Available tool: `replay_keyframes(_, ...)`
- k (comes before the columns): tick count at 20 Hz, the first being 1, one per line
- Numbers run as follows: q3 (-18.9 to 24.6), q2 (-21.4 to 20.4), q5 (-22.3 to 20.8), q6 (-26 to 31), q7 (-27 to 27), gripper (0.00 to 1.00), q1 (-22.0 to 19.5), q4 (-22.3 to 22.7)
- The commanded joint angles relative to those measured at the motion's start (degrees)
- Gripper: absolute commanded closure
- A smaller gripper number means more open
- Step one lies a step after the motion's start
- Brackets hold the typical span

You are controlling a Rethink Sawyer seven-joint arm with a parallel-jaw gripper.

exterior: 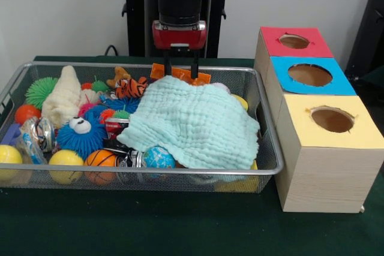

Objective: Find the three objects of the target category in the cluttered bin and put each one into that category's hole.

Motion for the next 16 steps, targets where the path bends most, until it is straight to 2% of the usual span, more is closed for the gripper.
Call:
replay_keyframes(1,5.5,1.1,2.1,-3.9,10.0,0.00,-0.4,-5.7)
replay_keyframes(8,6.1,-1.5,0.0,1.6,4.9,0.00,-2.8,-8.5)
replay_keyframes(12,7.9,-0.6,-1.0,3.7,2.3,0.00,-4.7,-10.7)
replay_keyframes(16,8.5,-1.7,-1.1,7.4,0.1,0.00,-5.0,-12.6)
